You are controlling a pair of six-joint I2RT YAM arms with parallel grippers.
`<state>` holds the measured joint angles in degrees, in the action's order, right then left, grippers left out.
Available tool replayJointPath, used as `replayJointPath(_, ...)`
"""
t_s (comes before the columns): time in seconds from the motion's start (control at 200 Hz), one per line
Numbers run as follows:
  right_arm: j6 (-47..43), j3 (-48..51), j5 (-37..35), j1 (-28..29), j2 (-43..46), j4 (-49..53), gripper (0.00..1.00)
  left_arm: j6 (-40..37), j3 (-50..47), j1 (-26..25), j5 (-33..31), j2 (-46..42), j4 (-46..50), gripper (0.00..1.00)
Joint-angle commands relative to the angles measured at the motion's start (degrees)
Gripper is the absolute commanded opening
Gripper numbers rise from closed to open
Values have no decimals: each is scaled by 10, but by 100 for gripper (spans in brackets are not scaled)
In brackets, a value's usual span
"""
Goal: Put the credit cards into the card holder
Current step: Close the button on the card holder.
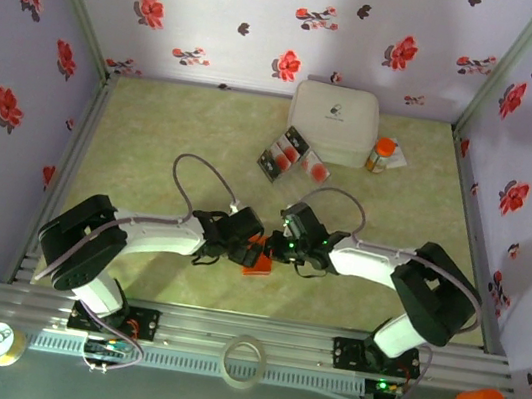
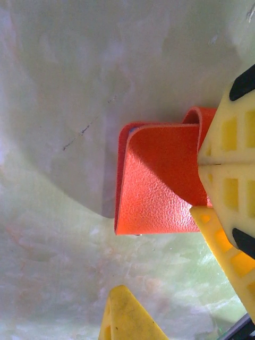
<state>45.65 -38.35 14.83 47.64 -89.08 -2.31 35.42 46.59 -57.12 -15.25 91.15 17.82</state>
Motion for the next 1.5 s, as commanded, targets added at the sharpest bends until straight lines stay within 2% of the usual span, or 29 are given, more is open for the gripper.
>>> replayJointPath(0.0, 8, 29, 3, 16, -6, 47, 0, -4, -14, -2, -21, 5, 34, 100)
replayJointPath(0.48, 5, 77, -23, 23, 21, 24, 0, -2, -11, -2, -20, 6, 38, 100)
replayJointPath(0.67, 4, 86, -27, 28, -1, 14, 0, -2, -10, -2, -21, 7, 37, 100)
replayJointPath(0.995, 9, 64, -53, 53, -20, 50, 0, -1, -13, -2, -20, 7, 35, 100)
replayJointPath(1.495, 71, 138, -110, 103, -15, 25, 0, 2, -15, -2, -19, 8, 30, 100)
